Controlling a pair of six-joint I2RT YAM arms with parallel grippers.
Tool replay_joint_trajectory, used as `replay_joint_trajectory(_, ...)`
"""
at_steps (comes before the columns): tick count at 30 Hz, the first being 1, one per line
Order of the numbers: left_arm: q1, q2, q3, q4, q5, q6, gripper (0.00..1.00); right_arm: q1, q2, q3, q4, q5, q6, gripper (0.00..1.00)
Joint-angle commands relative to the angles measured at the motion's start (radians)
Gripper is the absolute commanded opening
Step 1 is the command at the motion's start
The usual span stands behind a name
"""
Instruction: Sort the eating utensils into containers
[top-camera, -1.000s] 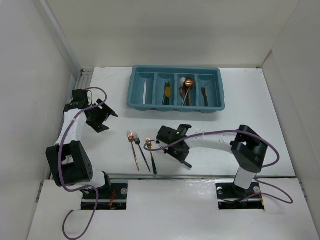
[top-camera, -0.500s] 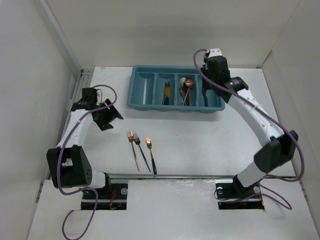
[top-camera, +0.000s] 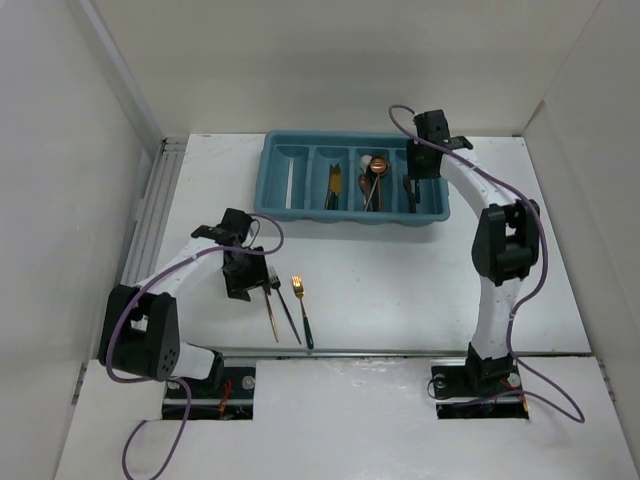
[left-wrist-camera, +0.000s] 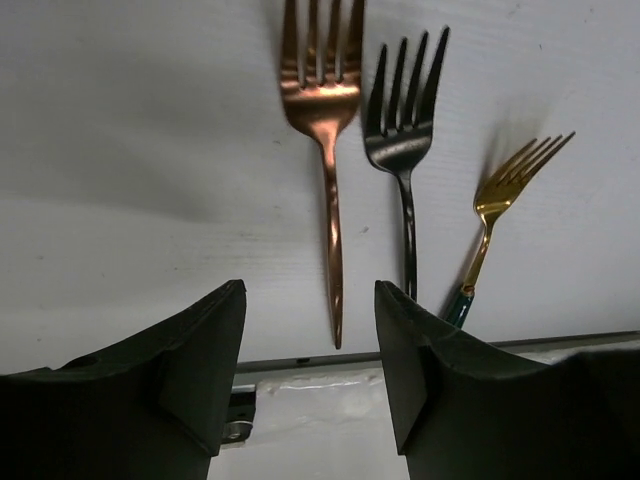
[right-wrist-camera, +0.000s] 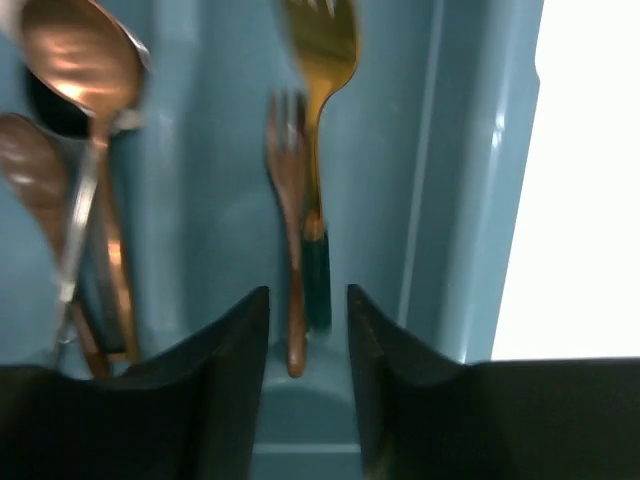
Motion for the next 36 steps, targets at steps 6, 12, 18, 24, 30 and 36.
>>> replay_joint_trajectory(6,-0.117,0.054,-0.018,-0.027,-0.025,-0.016,0.5,0.042,-0.082,0.021,0.03,-0.04,-0.055,0.55)
replay_joint_trajectory(12,-0.126,0.188,0.04,-0.007,-0.12,-0.016,0.47,0.074,-0.237,-0.039,0.05,0.012,-0.045,0.55)
replay_joint_trajectory(18,-0.126,0.264,0.08,0.011,-0.167,-0.016,0.34,0.108,-0.409,-0.128,0.077,0.012,-0.055,0.55)
replay_joint_trajectory(24,-0.117,0.275,0.069,0.096,-0.141,-0.016,0.11,0.129,-0.525,-0.193,0.077,0.025,-0.055,0.55)
replay_joint_trajectory(30,-0.035,0.249,0.078,0.085,-0.154,-0.026,0.0,0.217,-0.571,-0.228,0.047,0.034,-0.09,0.55)
replay_joint_trajectory(36,0.052,0.113,0.435,-0.053,-0.205,0.106,0.0,0.342,-0.656,-0.26,0.066,-0.154,-0.225,0.82)
